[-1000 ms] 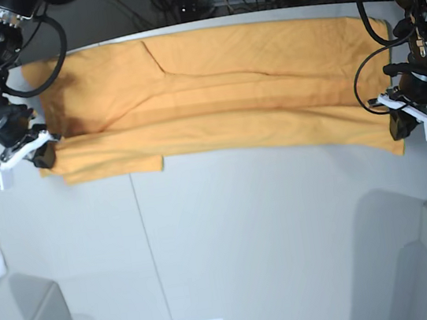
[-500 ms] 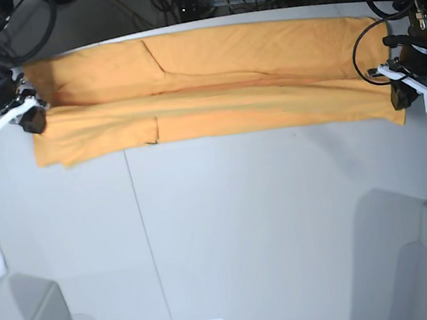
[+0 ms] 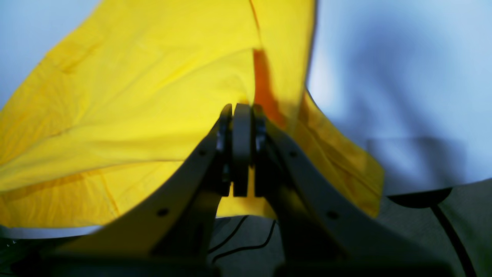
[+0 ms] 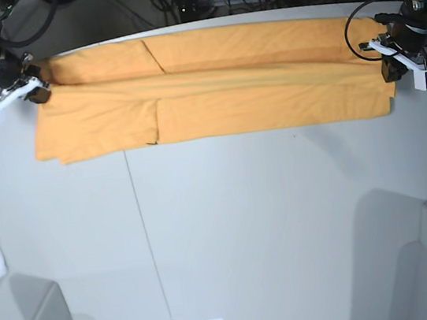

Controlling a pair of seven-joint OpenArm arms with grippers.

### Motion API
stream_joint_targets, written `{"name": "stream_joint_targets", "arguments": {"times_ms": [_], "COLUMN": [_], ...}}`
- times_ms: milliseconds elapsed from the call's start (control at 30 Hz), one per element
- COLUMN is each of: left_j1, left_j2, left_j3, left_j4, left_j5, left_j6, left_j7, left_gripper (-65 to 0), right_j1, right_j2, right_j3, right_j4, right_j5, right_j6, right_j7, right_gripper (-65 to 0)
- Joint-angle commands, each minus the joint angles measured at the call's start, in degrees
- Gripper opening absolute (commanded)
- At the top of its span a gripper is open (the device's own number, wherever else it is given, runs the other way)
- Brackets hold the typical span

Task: Fold the T-shirt properly
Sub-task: 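Release the hem and raise both grippers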

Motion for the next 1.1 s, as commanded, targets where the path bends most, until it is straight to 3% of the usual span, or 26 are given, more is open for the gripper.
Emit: {"name": "stream_joint_targets", "arguments": {"times_ms": [0,167,267,300,433,500,567,667,700,767,800,833,933,1067], "left_j1": [0.32,-0.21,0.14,0.23,0.23,0.23,-0.21,-1.53,-2.15,-2.85,-2.94,-3.55,-5.14,-5.40], "left_j2": [-1.00,-1.00,-0.82,-0.82,0.32,2.17,4.45,7.44,8.50,10.34,10.96,11.31,12.72,13.68], "left_j3": [-0.50,-0.76,-1.11,-1.20,-2.96,-5.42,-7.27,-7.53,-7.53,-7.53,-7.53,-7.53,-7.70,-7.53], "left_j4": [0.80,0.80,0.80,0.80,1.06,1.86,2.82,2.65,2.47,2.30,1.94,1.59,-0.87,-5.00], "left_j5": [-0.16,-0.16,-0.16,-0.16,-0.43,-0.51,-0.60,-0.60,-0.60,-0.25,-0.25,-0.25,-0.16,3.00], "left_j6": [0.30,0.30,0.30,0.30,0.30,0.30,0.30,0.30,0.30,0.30,0.30,0.30,0.30,0.30], "left_j7": [-0.63,5.43,5.43,5.43,5.43,5.43,5.43,5.35,5.35,5.35,5.35,5.35,5.35,5.08], "left_gripper": [-65.0,-65.0,-65.0,-58.1,-32.9,-25.2,-22.7,-26.5,-30.9,-44.9,-56.1,-65.0,-65.0,-65.0], "right_j1": [0.05,-0.13,-0.92,-1.36,-4.79,-4.96,-4.87,-4.79,-4.61,-3.47,-3.03,-2.76,-1.97,-1.71], "right_j2": [0.95,1.12,0.95,0.68,-0.02,0.07,0.16,1.30,1.56,1.56,1.56,1.56,1.56,1.04], "right_j3": [0.32,0.58,1.11,1.90,3.13,2.95,1.46,-3.64,-5.49,-7.51,-8.04,-8.39,-8.48,-8.48], "right_j4": [0.85,0.85,1.03,2.26,8.15,9.56,9.82,9.91,9.91,9.47,8.85,8.33,6.22,4.46], "right_j5": [0.73,0.73,0.81,0.81,0.81,0.81,0.81,0.73,0.73,0.73,0.64,0.64,0.11,-5.16], "right_j6": [0.10,0.10,0.10,0.10,0.10,0.10,0.10,0.19,0.19,0.19,0.19,0.10,0.02,0.02], "right_j7": [1.21,0.95,1.30,2.27,6.66,6.05,5.96,6.22,6.31,6.31,6.31,6.31,6.14,6.22], "right_gripper": [-65.0,-65.0,-46.2,-43.1,-42.9,-42.9,-42.9,-43.4,-46.2,-58.7,-65.0,-65.0,-65.0,-65.0]}}
